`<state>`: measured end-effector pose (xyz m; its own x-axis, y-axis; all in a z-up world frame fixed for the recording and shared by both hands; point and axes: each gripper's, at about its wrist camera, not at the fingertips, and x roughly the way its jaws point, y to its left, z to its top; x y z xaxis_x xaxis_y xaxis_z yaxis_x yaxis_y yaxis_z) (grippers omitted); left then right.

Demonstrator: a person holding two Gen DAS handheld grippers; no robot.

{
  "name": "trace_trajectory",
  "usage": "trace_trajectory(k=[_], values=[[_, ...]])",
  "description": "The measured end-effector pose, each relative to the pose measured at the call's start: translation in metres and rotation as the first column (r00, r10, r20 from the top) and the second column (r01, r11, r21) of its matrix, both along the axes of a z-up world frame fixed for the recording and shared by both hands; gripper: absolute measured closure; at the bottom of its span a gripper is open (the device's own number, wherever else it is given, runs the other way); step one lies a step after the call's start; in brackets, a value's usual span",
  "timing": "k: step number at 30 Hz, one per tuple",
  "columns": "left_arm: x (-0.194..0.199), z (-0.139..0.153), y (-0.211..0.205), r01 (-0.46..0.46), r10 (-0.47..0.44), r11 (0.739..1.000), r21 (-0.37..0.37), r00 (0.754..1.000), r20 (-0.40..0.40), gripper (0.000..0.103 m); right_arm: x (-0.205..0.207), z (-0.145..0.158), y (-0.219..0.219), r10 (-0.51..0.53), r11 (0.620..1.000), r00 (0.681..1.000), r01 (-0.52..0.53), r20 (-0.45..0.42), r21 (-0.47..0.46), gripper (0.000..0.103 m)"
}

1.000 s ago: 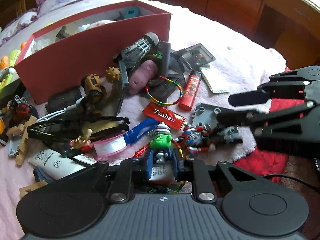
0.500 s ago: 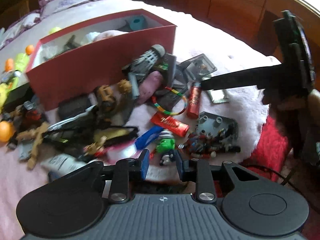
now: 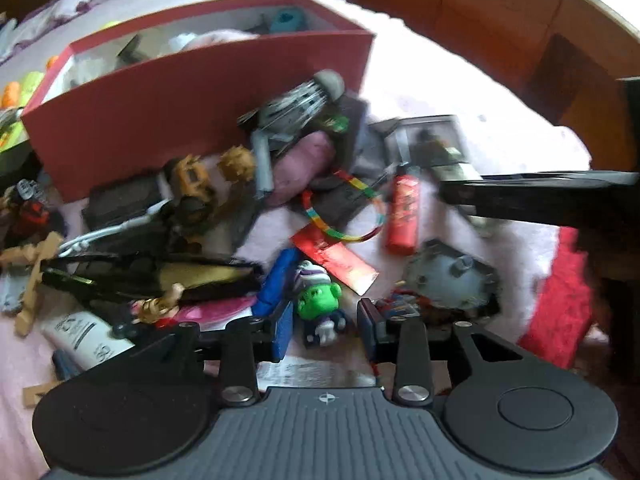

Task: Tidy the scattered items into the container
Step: 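Grasp the green-faced figure toy with the left tool while the right tool grasps a lotion tube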

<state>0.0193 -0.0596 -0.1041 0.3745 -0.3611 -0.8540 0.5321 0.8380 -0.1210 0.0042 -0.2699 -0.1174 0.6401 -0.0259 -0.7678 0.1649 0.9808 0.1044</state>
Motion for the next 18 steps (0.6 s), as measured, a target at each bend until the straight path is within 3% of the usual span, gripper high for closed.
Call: trace_trajectory(k=[9, 12, 14, 18], values=[[0.002, -0.002, -0.001, -0.021, 0.021, 1.0, -0.015, 1.0, -0.009, 0.065, -0.045, 0.016, 0.004, 0.052, 0.996, 0.997, -0.056, -0.052, -0.07, 0.065], [0.0, -0.001, -0.004, -0.001, 0.0, 1.0, 0.012, 1.0, 0.024, 0.068, -0.044, 0.016, 0.005, 0.054, 0.995, 0.998, -0.057, -0.043, -0.082, 0.059], [-0.003, 0.0, -0.006, 0.012, -0.013, 0.999, 0.03, 0.999, 0.046, 0.076, -0.038, 0.01, 0.005, 0.056, 0.995, 0.997, -0.06, -0.048, -0.084, 0.057], [-0.002, 0.001, -0.005, 0.002, -0.003, 1.0, 0.018, 0.999, 0.043, 0.077, -0.03, -0.001, 0.005, 0.053, 0.995, 0.998, -0.056, -0.045, -0.083, 0.054]])
